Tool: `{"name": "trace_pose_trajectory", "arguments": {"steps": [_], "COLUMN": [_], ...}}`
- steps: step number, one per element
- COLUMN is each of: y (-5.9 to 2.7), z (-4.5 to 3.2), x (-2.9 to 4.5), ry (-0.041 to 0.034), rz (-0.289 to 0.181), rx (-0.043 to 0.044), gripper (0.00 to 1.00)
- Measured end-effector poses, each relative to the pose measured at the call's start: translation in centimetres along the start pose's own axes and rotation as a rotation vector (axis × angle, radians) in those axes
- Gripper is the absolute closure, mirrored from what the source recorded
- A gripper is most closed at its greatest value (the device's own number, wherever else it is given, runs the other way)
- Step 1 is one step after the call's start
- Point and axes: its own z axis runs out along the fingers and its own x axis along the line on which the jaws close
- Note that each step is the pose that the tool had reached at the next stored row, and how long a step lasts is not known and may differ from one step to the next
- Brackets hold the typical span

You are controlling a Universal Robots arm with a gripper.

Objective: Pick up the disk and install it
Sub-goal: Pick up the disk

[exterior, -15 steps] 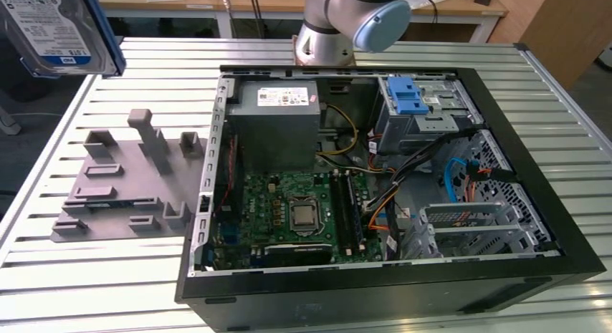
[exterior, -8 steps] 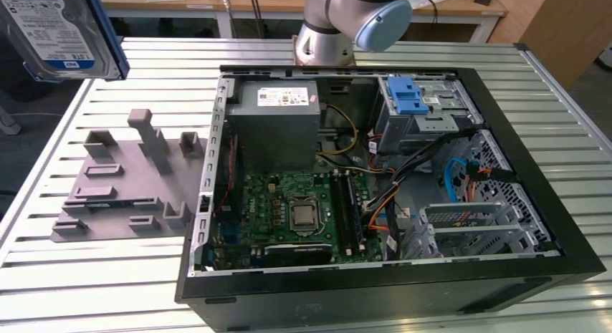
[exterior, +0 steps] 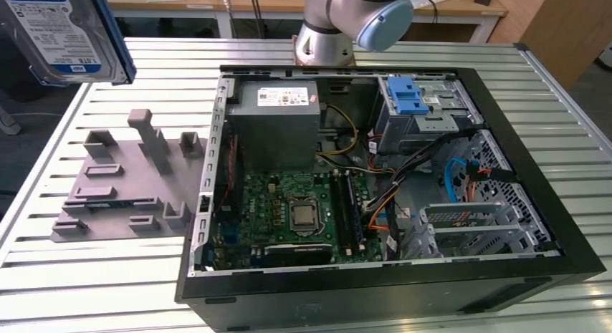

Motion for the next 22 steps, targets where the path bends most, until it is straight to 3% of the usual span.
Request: {"name": "trace_pose_trajectory", "arguments": {"steps": [22], "y": [-3.71], "z": [-0.06], "x": [0.78], "ry": [0.0], "rz": [0.0], "rx": [0.0], "gripper": [0.64]}}
